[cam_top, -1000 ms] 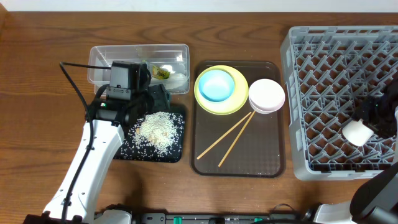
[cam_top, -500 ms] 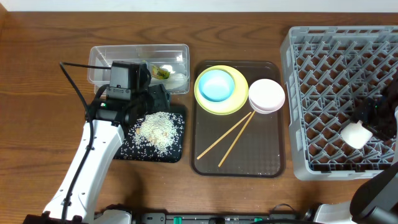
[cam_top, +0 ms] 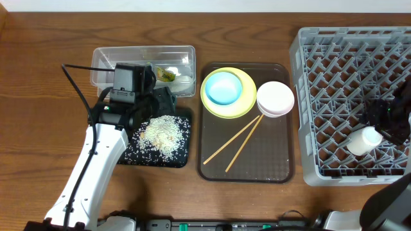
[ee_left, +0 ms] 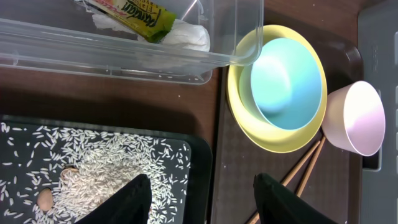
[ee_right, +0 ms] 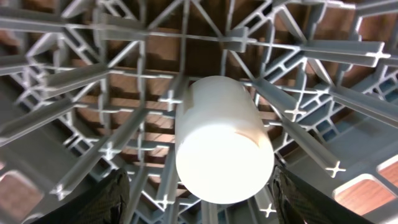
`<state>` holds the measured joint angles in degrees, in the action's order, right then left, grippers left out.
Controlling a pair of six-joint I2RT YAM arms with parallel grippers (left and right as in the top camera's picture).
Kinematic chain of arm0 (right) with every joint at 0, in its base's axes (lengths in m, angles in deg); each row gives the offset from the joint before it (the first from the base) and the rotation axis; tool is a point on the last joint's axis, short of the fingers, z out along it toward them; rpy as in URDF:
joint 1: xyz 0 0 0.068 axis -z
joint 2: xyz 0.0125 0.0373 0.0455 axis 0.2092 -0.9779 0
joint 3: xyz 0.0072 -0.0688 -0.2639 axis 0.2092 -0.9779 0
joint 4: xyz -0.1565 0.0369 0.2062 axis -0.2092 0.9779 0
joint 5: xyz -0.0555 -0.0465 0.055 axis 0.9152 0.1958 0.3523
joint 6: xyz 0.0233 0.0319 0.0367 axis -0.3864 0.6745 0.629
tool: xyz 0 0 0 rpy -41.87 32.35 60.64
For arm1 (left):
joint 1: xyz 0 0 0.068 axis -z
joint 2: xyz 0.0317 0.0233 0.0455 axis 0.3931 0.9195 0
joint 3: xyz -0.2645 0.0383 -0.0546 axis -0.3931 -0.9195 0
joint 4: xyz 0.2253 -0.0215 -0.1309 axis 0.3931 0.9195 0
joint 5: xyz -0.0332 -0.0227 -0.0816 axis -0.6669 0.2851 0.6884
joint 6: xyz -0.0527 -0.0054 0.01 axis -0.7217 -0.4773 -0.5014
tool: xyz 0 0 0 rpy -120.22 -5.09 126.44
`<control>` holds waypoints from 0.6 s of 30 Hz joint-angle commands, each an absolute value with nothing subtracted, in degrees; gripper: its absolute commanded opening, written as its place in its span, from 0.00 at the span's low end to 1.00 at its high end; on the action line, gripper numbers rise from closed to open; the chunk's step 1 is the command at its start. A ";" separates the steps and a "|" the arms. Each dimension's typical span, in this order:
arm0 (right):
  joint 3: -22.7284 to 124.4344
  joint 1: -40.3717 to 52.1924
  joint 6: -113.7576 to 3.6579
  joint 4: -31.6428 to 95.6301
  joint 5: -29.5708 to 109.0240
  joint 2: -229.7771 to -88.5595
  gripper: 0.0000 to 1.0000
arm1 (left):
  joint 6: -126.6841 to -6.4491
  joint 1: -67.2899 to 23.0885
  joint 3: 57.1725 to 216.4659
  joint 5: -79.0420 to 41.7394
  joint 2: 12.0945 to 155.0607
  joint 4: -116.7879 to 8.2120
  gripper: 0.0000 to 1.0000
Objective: Sort waste into correct bins and load items into the dishwasher rack
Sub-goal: 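Lower the white cup into the dish rack with the right gripper, then reach the right gripper to the pink bowl and grasp it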
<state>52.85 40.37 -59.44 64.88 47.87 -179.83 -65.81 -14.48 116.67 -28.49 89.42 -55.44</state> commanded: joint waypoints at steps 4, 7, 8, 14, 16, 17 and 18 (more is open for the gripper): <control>53.22 40.72 -67.27 64.57 31.41 -175.57 0.56 | -64.63 -14.72 116.91 -29.01 88.66 -55.33 0.56; 53.20 39.60 -71.31 64.88 24.09 -175.24 0.27 | -64.63 -14.72 116.91 -29.01 88.66 -55.33 0.56; 53.20 38.77 -72.56 65.03 22.23 -175.27 0.22 | -64.63 -14.72 116.91 -29.01 88.66 -55.30 0.56; 53.14 28.87 -75.31 61.64 20.98 -175.40 0.11 | -64.63 -14.72 116.91 -29.03 88.66 -54.89 0.56; 53.14 24.46 -75.25 58.08 22.47 -175.64 0.18 | -64.63 -14.72 116.91 -30.02 88.66 -54.10 0.56; 53.14 21.99 -74.96 55.96 24.37 -175.81 0.22 | -64.65 -14.72 116.91 -31.35 88.66 -53.25 0.56; 53.14 19.93 -74.17 54.21 26.21 -176.07 0.28 | -64.65 -14.72 116.91 -32.62 88.66 -52.40 0.57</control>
